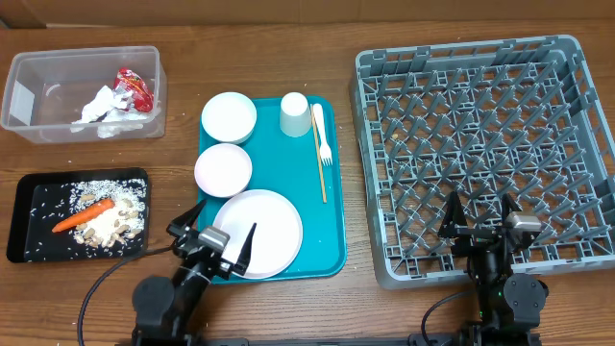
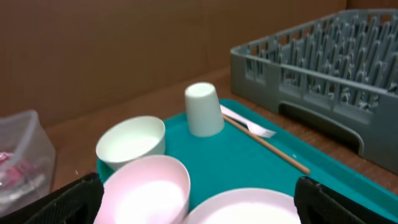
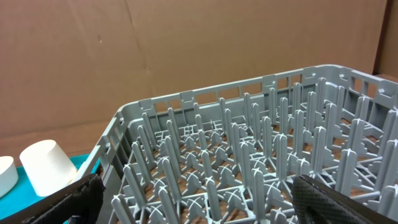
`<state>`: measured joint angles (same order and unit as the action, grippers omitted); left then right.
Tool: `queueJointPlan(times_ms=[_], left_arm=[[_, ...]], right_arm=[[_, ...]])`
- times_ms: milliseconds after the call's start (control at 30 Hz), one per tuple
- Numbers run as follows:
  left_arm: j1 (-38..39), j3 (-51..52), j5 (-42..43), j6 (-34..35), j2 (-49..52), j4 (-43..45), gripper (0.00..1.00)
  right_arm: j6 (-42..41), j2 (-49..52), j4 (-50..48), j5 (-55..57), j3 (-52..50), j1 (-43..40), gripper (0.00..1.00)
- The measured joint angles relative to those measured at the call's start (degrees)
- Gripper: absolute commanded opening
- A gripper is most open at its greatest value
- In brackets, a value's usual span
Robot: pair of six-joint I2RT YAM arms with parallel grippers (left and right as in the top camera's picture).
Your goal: Sort waste into correct bins and load items into the dishwasher rack
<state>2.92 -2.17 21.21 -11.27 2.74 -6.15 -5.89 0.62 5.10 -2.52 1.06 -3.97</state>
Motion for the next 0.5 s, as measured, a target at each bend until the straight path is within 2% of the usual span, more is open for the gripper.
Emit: queueJointPlan(times_ms=[200, 400, 500], left_arm=[[0.0, 0.0, -0.63, 0.28, -1.79, 0.42, 1.0], [0.0, 0.79, -3.61, 0.35, -1.86, 6.88, 1.0], [0.0, 1.2, -6.93, 0.33, -1.86, 6.91, 1.0]], right_arm=[[-0.02, 0.0, 0.02, 0.0, 0.0, 0.0, 1.0], [-0.04, 0.0, 0.02, 0.0, 0.0, 0.0, 1.0], [-0.04, 0.02, 0.04, 0.0, 0.0, 0.0, 1.0]])
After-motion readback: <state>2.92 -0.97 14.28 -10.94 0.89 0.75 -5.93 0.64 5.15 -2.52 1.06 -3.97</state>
